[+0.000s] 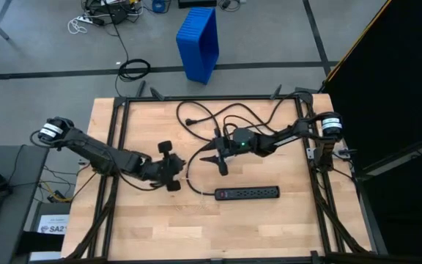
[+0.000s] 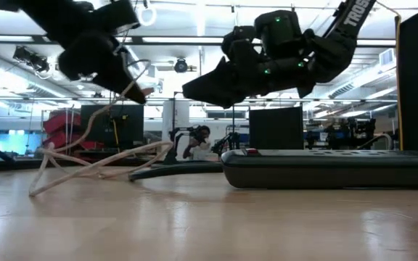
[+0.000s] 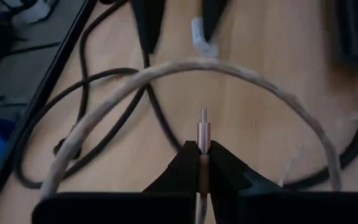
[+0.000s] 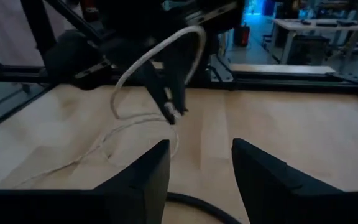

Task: Insert USB
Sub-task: Insert the pink charger cable into the white charger adapter

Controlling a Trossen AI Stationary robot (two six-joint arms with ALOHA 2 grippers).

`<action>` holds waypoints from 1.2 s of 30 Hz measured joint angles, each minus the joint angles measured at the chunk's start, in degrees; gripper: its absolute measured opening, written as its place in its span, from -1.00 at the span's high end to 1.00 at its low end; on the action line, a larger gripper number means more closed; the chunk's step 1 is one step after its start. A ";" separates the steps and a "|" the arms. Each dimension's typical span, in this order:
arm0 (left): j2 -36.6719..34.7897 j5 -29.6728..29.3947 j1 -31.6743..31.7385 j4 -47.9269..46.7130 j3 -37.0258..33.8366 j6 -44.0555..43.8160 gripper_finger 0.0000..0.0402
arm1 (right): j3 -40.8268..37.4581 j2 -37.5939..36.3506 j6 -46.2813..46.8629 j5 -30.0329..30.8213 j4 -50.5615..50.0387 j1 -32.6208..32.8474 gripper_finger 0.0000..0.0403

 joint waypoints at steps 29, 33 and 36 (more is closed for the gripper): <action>6.88 10.25 8.55 15.16 -0.03 11.16 1.00 | 1.62 -0.04 -1.07 1.37 -7.39 0.71 0.42; 6.88 10.92 8.55 15.29 -0.04 11.14 1.00 | 1.62 -0.04 -1.19 1.35 -7.42 0.71 0.48; 6.88 11.93 8.55 16.04 -0.04 11.12 1.00 | 1.62 -0.04 -1.47 1.23 -7.41 0.71 0.52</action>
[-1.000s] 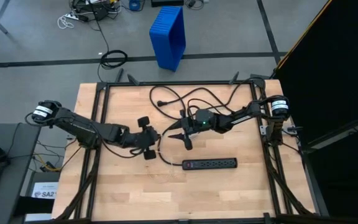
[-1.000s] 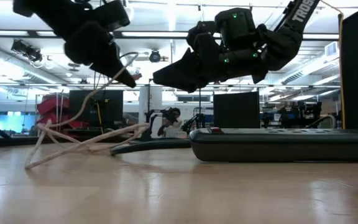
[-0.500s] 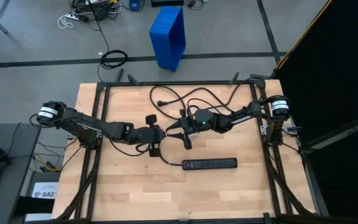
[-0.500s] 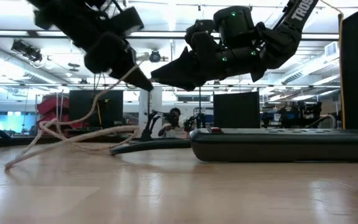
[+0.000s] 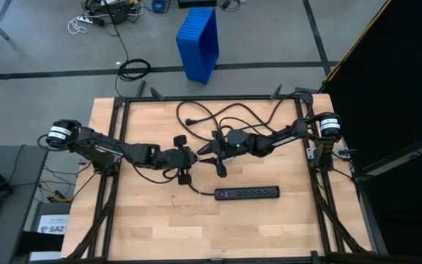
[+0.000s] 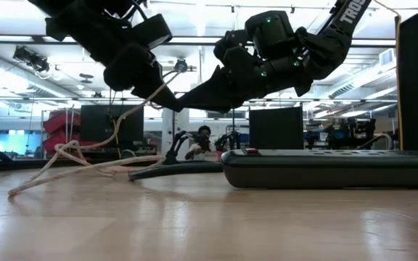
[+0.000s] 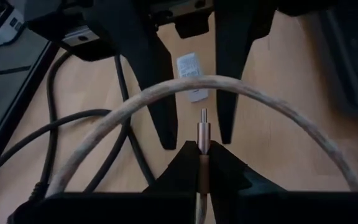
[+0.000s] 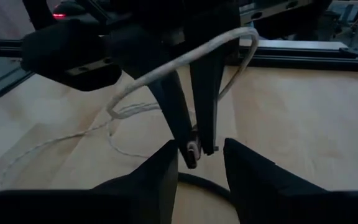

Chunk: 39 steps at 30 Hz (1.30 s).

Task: Insert USB
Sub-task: Insert the pink charger cable into the white charger adapter

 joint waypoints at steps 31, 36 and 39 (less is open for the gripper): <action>-5.40 -1.28 -1.19 -8.83 0.17 -3.29 0.52 | 0.00 0.00 -0.60 6.60 -1.23 -0.40 1.00; -9.79 0.16 -3.27 -9.44 0.11 -3.45 0.43 | 0.00 0.00 0.59 9.24 -1.91 -1.12 1.00; -11.77 0.68 -4.57 -11.08 0.11 -4.07 0.42 | 0.00 0.00 0.99 9.21 -1.88 -1.46 1.00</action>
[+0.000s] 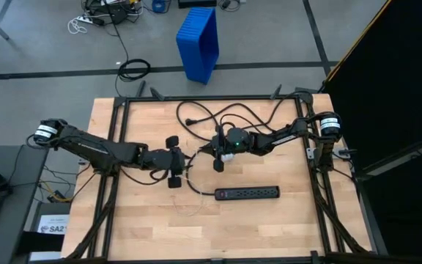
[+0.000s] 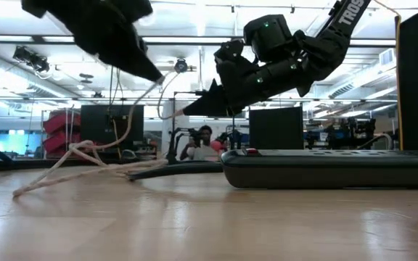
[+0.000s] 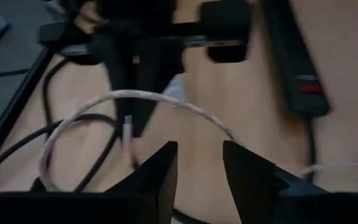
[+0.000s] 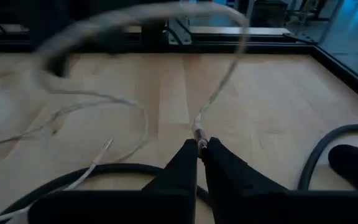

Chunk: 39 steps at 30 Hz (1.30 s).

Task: Insert USB
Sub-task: Insert the pink charger cable into the white charger adapter

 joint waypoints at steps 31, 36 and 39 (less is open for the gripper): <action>7.54 6.36 -15.80 -18.12 1.38 -5.95 0.41 | 0.00 -0.02 1.55 -1.95 0.13 -0.07 1.00; 10.44 4.65 -15.81 -17.59 1.40 2.62 0.41 | 0.00 -0.02 2.47 -2.16 0.11 -0.07 1.00; 12.24 2.63 -15.67 -17.98 1.40 5.64 0.39 | 0.00 -0.02 2.51 -2.53 0.07 -0.07 1.00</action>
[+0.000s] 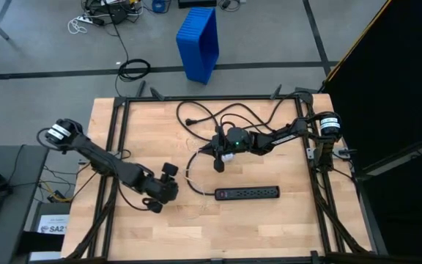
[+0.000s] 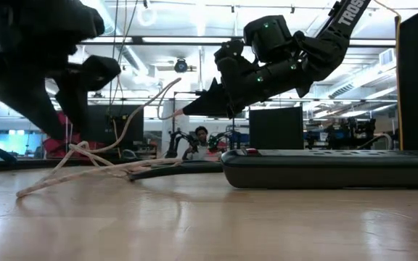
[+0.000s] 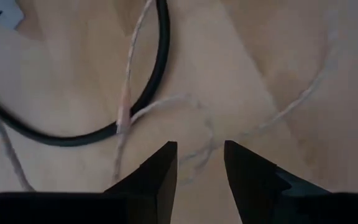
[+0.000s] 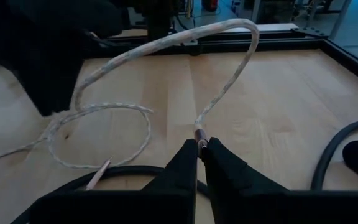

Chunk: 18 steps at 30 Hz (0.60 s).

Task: Insert USB
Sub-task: Insert the pink charger cable into the white charger adapter

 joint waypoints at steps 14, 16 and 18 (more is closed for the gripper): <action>5.94 -1.46 0.07 0.82 0.00 4.05 0.41 | 0.00 0.00 0.15 -0.86 0.04 -0.02 1.00; 5.74 -1.78 0.30 1.43 0.00 4.03 0.61 | 0.00 0.00 0.16 -0.86 0.02 -0.02 1.00; 4.91 -1.78 0.38 1.79 0.15 2.73 0.86 | 0.00 0.00 0.15 -0.86 0.00 -0.02 1.00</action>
